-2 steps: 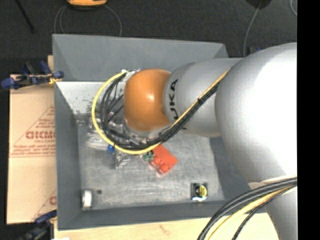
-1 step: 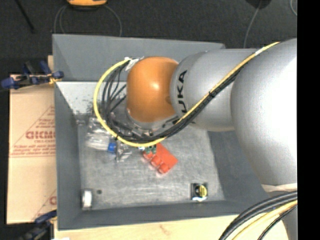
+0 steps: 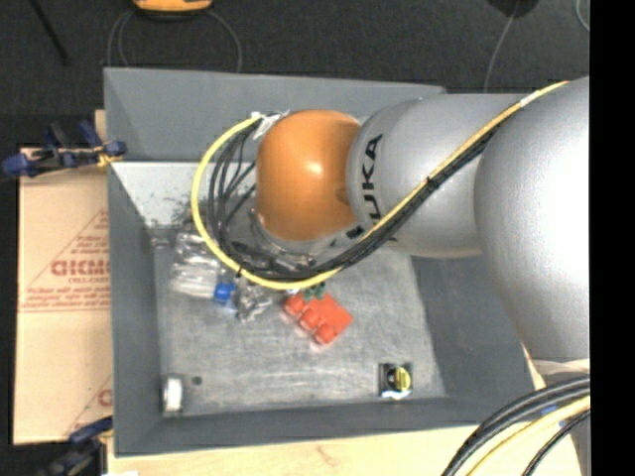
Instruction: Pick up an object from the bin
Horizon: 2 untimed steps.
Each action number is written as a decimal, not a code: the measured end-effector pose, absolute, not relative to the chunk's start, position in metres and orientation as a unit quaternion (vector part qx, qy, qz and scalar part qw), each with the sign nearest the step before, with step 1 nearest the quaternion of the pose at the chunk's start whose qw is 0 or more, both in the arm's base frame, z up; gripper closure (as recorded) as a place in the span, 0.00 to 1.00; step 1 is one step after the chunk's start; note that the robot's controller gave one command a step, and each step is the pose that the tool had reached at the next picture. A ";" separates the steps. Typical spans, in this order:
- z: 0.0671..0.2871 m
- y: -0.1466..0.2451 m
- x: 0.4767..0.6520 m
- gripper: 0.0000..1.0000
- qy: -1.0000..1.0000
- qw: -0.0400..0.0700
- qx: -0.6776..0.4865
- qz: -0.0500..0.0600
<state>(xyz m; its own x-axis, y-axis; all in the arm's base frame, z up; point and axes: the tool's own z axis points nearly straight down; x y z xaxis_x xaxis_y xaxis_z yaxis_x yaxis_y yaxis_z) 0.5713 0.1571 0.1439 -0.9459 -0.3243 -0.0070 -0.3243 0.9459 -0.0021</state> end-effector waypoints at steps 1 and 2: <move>0.122 0.144 0.580 1.00 0.994 0.000 -0.109 0.001; 0.163 0.155 0.583 1.00 0.992 0.004 -0.130 0.000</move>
Offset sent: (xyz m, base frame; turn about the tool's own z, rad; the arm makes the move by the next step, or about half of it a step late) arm 0.0079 -0.0128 -0.0221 0.1140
